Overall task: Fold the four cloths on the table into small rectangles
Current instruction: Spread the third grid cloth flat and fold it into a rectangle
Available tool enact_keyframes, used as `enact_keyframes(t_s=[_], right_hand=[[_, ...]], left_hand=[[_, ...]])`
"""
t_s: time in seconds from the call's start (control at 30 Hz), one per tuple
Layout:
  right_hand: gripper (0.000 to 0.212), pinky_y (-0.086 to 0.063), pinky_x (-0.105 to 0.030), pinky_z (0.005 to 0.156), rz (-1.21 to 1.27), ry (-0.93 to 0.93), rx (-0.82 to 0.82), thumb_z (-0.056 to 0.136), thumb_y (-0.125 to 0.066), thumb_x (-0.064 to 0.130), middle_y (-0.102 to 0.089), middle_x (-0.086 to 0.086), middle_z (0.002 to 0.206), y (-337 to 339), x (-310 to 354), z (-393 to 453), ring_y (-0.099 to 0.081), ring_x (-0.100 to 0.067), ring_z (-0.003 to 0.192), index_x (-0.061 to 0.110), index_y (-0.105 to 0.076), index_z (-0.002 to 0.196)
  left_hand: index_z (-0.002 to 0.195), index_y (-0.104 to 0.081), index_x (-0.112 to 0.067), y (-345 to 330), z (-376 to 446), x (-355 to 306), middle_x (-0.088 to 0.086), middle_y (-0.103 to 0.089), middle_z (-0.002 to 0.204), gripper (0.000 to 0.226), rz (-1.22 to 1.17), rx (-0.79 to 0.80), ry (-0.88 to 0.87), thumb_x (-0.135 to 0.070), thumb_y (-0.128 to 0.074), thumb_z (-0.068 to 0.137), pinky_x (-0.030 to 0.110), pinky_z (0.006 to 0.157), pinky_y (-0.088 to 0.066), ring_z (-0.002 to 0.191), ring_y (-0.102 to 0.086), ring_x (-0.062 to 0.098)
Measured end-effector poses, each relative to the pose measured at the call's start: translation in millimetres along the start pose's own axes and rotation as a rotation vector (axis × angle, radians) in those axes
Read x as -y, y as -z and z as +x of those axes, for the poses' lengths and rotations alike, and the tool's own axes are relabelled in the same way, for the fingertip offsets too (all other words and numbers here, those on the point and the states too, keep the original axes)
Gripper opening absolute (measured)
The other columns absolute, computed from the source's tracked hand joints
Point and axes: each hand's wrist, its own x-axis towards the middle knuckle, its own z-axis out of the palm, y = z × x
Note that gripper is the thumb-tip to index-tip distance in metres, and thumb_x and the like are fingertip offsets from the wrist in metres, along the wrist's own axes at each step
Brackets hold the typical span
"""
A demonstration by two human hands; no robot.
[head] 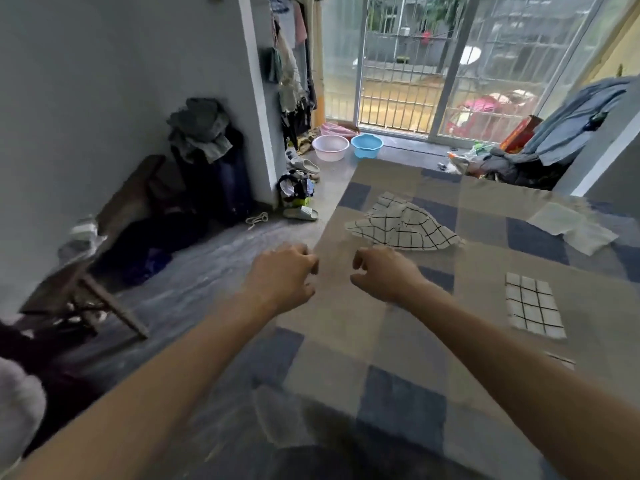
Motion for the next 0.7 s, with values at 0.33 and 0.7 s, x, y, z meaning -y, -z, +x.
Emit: enact_keyframes(t_s=[0.33, 0.7], right_hand=[[0.024, -0.050, -0.034, 0.077, 0.023, 0.130, 0.018, 0.084, -0.057, 0.040, -0.064, 0.001, 0.110, -16.9, 174.4, 40.1, -0.059, -0.022, 0.097, 0.027, -0.064, 0.104], [0.013, -0.052, -0.037, 0.075, 0.133, 0.121, -0.036, 0.078, -0.057, 0.040, -0.065, 0.003, 0.094, -17.0, 275.2, 187.1, -0.060, -0.021, 0.086, 0.031, -0.063, 0.085]], left_hand=[[0.111, -0.061, -0.033, 25.8, -85.9, 153.2, -0.008, -0.056, 0.120, 0.025, -0.026, 0.013, 0.139, -0.044, -0.056, 0.089, 0.033, 0.079, -0.039, 0.111, -0.054, 0.015], [0.111, -0.062, -0.037, 59.9, -16.4, 297.7, -0.012, -0.053, 0.120, 0.026, -0.058, 0.036, 0.148, -0.050, -0.052, 0.090, 0.030, 0.077, -0.042, 0.106, -0.055, 0.011]])
